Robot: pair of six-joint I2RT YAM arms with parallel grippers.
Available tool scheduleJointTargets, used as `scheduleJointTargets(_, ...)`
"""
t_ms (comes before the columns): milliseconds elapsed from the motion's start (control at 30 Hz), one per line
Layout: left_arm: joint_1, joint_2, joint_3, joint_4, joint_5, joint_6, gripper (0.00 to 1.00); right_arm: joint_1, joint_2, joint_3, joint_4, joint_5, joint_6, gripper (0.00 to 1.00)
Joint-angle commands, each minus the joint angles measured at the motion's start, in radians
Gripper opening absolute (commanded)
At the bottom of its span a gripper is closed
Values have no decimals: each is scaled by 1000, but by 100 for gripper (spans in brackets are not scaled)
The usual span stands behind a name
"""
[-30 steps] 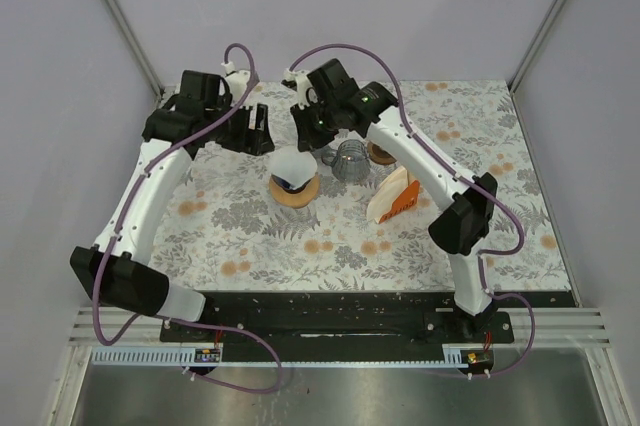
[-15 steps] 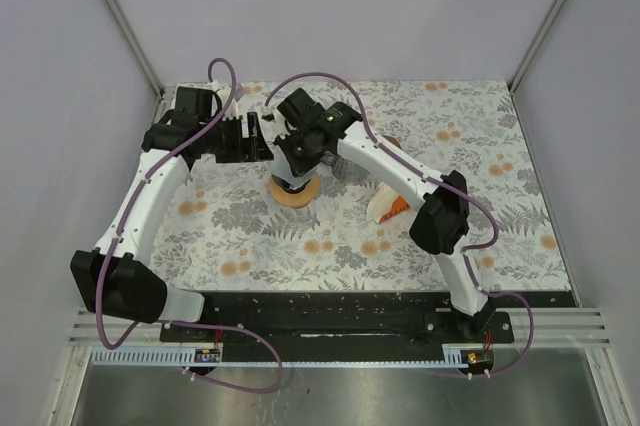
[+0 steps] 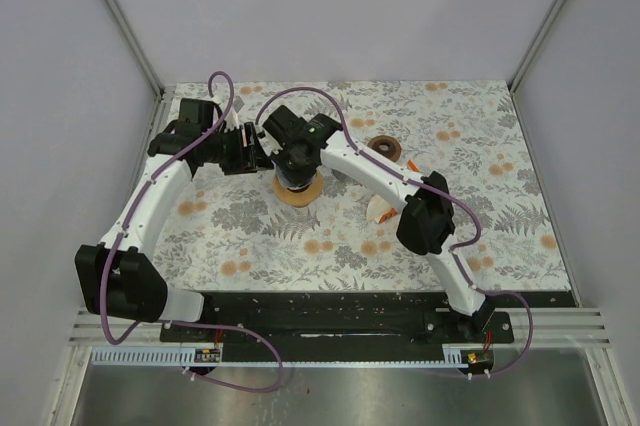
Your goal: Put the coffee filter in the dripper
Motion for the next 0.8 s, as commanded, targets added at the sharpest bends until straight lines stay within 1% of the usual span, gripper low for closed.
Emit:
scheduleJointTargets(0, 4, -8, -15, 76, 67, -42, 57, 24, 32, 38, -42, 82, -22, 0)
scheduleJointTargets(367, 4, -33, -38, 117, 120, -78, 56, 30, 67, 44, -59, 61, -15, 0)
scheduleJointTargets(567, 30, -92, -57, 122, 102, -95, 55, 29, 77, 32, -54, 53, -8, 0)
scheduleJointTargets(633, 40, -103, -73, 123, 129, -106, 54, 29, 78, 19, -47, 50, -5, 0)
scheduleJointTargets(767, 97, -133, -133, 184, 249, -161, 49, 29, 80, 16, -45, 50, -1, 0)
